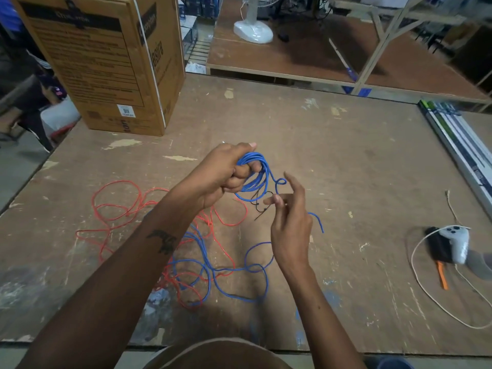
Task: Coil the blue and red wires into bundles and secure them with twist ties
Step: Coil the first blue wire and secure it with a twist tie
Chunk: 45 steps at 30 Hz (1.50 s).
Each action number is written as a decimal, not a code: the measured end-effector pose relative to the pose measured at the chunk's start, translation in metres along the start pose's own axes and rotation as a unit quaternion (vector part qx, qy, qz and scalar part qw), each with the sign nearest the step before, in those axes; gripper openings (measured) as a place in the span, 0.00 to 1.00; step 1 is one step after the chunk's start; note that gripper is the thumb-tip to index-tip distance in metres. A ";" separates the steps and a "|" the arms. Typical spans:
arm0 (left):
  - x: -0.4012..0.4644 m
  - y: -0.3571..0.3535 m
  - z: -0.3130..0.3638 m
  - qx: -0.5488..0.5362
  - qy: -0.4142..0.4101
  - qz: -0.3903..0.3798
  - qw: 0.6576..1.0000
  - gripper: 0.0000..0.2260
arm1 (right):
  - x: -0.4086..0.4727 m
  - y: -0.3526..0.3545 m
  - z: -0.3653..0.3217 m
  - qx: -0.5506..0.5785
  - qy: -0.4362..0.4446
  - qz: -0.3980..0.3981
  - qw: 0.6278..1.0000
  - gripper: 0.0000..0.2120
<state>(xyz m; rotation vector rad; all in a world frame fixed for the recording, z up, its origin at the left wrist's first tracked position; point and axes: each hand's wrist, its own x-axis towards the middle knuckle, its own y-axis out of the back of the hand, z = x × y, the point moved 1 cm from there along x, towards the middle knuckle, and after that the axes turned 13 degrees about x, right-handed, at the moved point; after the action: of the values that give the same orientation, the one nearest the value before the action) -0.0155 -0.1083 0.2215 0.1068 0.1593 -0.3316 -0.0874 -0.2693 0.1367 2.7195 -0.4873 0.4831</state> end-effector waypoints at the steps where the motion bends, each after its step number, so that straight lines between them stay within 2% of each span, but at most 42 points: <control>1: 0.002 0.002 0.001 0.018 -0.009 0.009 1.000 0.23 | -0.004 -0.002 -0.001 0.005 0.000 -0.008 1.000 0.14; 2: 0.004 0.005 0.001 0.051 -0.023 0.019 0.998 0.24 | -0.008 -0.003 -0.001 0.005 0.002 -0.015 1.000 0.10; 4: 0.007 0.008 0.001 0.152 -0.057 0.045 0.986 0.27 | -0.011 -0.003 -0.001 0.027 -0.027 -0.036 0.999 0.09; 6: 0.012 0.010 -0.003 0.296 -0.096 0.084 0.947 0.28 | -0.010 0.001 -0.004 0.091 -0.095 -0.070 0.989 0.11; 7: 0.014 0.011 -0.006 0.384 -0.117 0.112 0.909 0.27 | -0.007 0.004 -0.005 0.142 -0.140 -0.084 0.976 0.12; 10: 0.021 0.015 -0.031 0.594 -0.191 0.200 0.755 0.24 | 0.003 0.015 -0.016 0.325 -0.236 -0.110 0.909 0.13; 12: 0.021 0.014 -0.053 0.662 -0.266 0.214 0.667 0.16 | 0.013 0.024 -0.022 0.416 -0.258 -0.120 0.864 0.12; 14: 0.017 0.009 -0.073 0.695 -0.347 0.210 0.594 0.12 | 0.025 0.033 -0.024 0.480 -0.277 -0.117 0.824 0.12; 15: 0.014 0.005 -0.082 0.685 -0.391 0.223 0.573 0.12 | 0.030 0.035 -0.022 0.508 -0.290 -0.109 0.804 0.12; 17: 0.003 -0.006 -0.092 0.636 -0.467 0.247 0.563 0.16 | 0.040 0.036 -0.016 0.537 -0.317 -0.090 0.776 0.13; 18: -0.002 -0.010 -0.095 0.617 -0.492 0.257 0.558 0.17 | 0.045 0.036 -0.012 0.521 -0.321 -0.085 0.787 0.13; 20: -0.009 -0.016 -0.096 0.608 -0.500 0.271 0.554 0.18 | 0.051 0.037 -0.001 0.410 -0.297 -0.080 0.859 0.13; 22: -0.011 -0.013 -0.091 0.614 -0.484 0.267 0.563 0.19 | 0.057 0.043 0.004 0.220 -0.233 -0.071 0.945 0.11; 24: -0.011 -0.007 -0.088 0.630 -0.468 0.236 0.573 0.20 | 0.063 0.050 0.005 0.018 -0.145 -0.051 0.988 0.06; 27: -0.019 -0.002 -0.087 0.641 -0.482 0.144 0.580 0.21 | 0.070 0.051 0.002 -0.150 -0.054 -0.076 0.984 0.07; 30: -0.028 -0.001 -0.079 0.631 -0.500 0.079 0.588 0.22 | 0.072 0.045 0.002 -0.224 -0.063 -0.156 0.960 0.06; 31: -0.030 0.000 -0.074 0.618 -0.499 0.072 0.603 0.22 | 0.072 0.044 0.002 -0.232 -0.084 -0.197 0.949 0.06; 33: -0.033 0.002 -0.064 0.570 -0.477 0.075 0.664 0.22 | 0.074 0.043 0.003 -0.231 -0.149 -0.295 0.915 0.09; 35: -0.036 0.002 -0.055 0.489 -0.427 0.075 0.757 0.23 | 0.074 0.042 0.009 -0.203 -0.186 -0.377 0.884 0.09; 36: -0.036 0.002 -0.051 0.425 -0.384 0.067 0.817 0.22 | 0.075 0.041 0.013 -0.180 -0.187 -0.399 0.879 0.10; 38: -0.035 0.000 -0.045 0.258 -0.269 0.036 0.927 0.23 | 0.072 0.040 0.020 -0.128 -0.168 -0.406 0.889 0.10; 39: -0.033 -0.001 -0.042 0.179 -0.215 0.016 0.960 0.24 | 0.070 0.040 0.023 -0.101 -0.152 -0.395 0.900 0.09; 40: -0.030 -0.002 -0.040 0.123 -0.171 -0.003 0.978 0.25 | 0.068 0.040 0.026 -0.079 -0.135 -0.378 0.913 0.08; 42: -0.024 -0.006 -0.036 0.050 -0.113 -0.018 0.992 0.26 | 0.061 0.043 0.028 -0.035 -0.106 -0.336 0.935 0.08; 45: -0.017 -0.003 -0.035 -0.044 -0.047 -0.013 0.998 0.18 | 0.046 0.047 0.025 0.046 -0.056 -0.299 0.952 0.08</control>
<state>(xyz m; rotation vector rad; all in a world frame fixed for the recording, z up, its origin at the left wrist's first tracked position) -0.0373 -0.1016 0.1894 0.0021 0.0818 -0.3553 -0.0585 -0.3329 0.1447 2.7991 0.3470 0.1894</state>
